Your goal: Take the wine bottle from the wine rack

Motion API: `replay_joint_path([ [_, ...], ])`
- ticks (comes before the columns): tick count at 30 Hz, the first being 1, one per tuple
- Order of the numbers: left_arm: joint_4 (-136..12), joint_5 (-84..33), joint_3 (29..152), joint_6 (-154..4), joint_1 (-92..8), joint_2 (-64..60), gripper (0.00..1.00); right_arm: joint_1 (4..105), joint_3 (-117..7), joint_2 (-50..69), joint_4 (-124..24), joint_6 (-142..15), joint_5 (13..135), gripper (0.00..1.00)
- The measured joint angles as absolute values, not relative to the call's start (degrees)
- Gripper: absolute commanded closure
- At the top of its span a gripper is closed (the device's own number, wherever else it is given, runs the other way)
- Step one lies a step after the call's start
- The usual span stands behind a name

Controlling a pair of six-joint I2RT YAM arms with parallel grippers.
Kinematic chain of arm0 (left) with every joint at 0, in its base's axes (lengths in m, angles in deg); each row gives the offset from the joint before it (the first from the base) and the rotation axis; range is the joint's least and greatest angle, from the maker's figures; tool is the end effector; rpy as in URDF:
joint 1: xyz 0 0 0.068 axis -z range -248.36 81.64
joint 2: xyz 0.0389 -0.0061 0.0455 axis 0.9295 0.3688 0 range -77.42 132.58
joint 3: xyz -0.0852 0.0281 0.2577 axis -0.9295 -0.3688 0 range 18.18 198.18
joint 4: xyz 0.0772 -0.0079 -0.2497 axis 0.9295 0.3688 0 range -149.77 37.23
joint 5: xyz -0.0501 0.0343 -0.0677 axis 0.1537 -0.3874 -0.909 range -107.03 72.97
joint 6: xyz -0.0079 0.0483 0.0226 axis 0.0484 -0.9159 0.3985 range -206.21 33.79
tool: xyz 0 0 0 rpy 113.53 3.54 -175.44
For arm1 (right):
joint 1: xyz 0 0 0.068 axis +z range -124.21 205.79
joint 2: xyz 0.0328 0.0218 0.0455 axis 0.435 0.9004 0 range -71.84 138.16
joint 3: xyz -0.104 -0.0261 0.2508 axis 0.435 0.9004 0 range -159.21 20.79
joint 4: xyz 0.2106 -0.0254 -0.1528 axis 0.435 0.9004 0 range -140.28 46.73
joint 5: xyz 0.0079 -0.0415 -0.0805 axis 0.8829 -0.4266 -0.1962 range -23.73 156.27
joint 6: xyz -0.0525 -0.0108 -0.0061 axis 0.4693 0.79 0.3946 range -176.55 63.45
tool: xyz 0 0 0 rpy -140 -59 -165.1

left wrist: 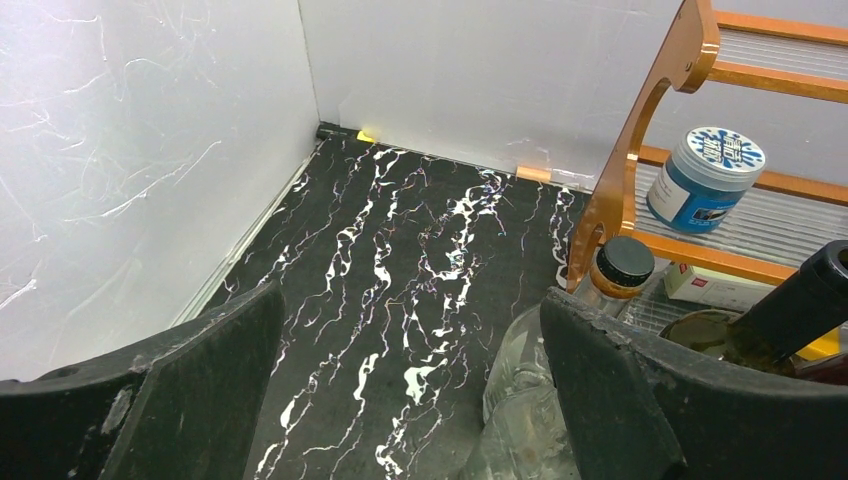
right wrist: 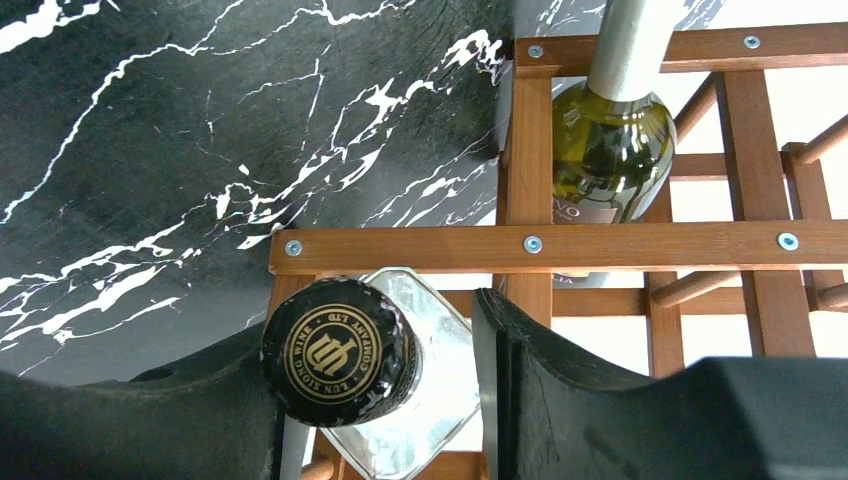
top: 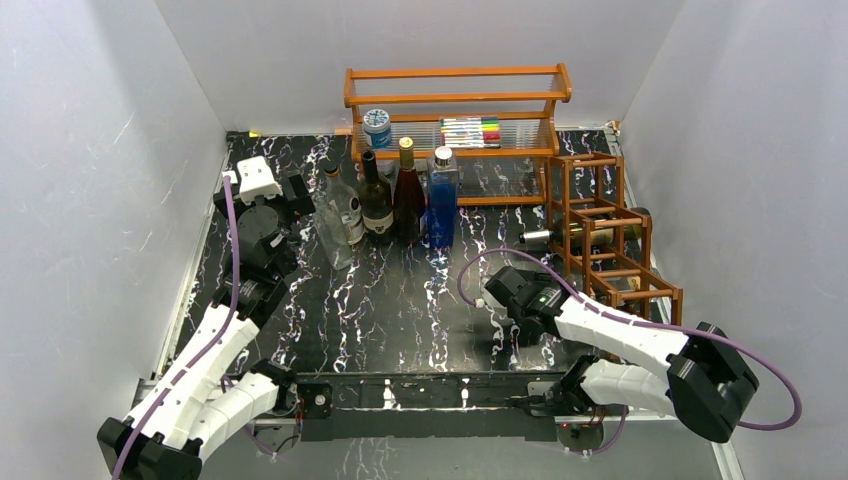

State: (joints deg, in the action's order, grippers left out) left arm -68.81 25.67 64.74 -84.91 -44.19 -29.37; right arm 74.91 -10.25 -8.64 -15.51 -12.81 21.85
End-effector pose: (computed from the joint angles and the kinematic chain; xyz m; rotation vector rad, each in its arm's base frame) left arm 0.1825 -0.0554 0.3767 -0.3223 1.4408 0.1748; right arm 0.1362 0.1192 0.1780 -1.6893 1.8982 -1.0086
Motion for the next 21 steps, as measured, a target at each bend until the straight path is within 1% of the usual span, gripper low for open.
replay_joint_path([
  [5, -68.81, 25.65, 64.74, -84.91, -43.84, -29.37, 0.02, 74.87, -10.14, -8.59, -16.21, -11.56, 21.43, 0.44],
  [8, -68.81, 25.65, 64.74, -84.91, -43.84, -29.37, 0.02, 74.87, -9.66, -8.59, -16.12, -11.21, 21.59, 0.51],
  [10, -68.81, 25.65, 64.74, -84.91, -43.84, -29.37, 0.02, 74.87, -9.51, -8.59, -15.95, -11.19, 22.05, 0.57],
  [12, -68.81, 25.65, 64.74, -84.91, -43.84, -29.35, 0.02, 74.87, -9.51, -8.61, -15.58, -11.08, 22.66, 0.65],
  [15, -68.81, 25.65, 64.74, -84.91, -43.84, -29.35, 0.02, 74.87, -9.51, -8.7, -15.27, -9.68, 23.14, 0.71],
  [18, -68.81, 25.62, 64.74, -84.91, -43.84, -29.35, 0.02, 74.87, -9.51, -8.9, -14.9, -9.46, 23.53, 0.83],
  [21, -68.81, 25.6, 64.74, -84.91, -43.84, -29.3, 0.02, 74.89, -9.51, -9.18, -14.57, -9.2, 23.99, 0.92],
])
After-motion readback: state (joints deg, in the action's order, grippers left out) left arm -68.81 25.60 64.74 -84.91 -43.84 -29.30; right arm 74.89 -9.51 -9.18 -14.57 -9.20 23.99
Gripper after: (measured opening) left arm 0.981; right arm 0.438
